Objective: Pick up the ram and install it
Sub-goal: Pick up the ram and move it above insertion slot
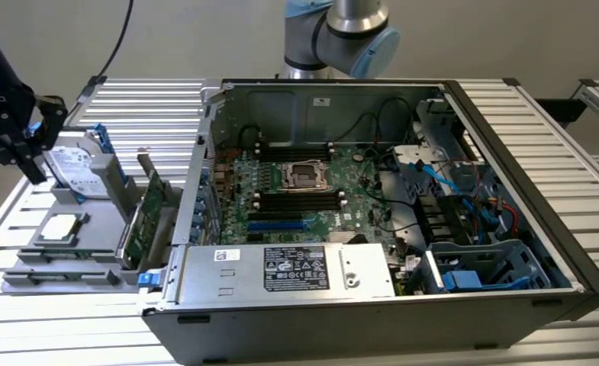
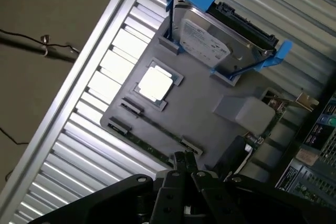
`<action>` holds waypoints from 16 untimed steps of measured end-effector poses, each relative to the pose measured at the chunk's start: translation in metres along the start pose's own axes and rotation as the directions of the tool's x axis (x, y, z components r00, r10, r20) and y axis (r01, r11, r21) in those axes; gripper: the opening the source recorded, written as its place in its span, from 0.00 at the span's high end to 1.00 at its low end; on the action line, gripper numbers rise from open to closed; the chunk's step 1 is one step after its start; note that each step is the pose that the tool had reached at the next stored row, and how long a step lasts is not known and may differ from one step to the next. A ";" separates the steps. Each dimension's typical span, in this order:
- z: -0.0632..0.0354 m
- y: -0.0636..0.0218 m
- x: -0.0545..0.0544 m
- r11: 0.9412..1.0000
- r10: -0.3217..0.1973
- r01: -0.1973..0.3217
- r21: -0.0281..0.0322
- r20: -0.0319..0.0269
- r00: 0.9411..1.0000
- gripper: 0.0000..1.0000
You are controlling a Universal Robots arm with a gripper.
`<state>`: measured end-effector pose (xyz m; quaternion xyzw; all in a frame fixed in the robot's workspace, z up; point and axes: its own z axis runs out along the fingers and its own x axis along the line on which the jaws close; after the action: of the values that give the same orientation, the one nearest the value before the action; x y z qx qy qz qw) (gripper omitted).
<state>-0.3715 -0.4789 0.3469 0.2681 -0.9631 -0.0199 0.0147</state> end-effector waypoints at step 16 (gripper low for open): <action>0.0049 -0.0002 0.000 0.958 -0.286 0.286 0.003 -0.014 0.958 0.89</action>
<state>-0.3715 -0.4789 0.3420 0.4048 -0.9141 -0.0176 0.0174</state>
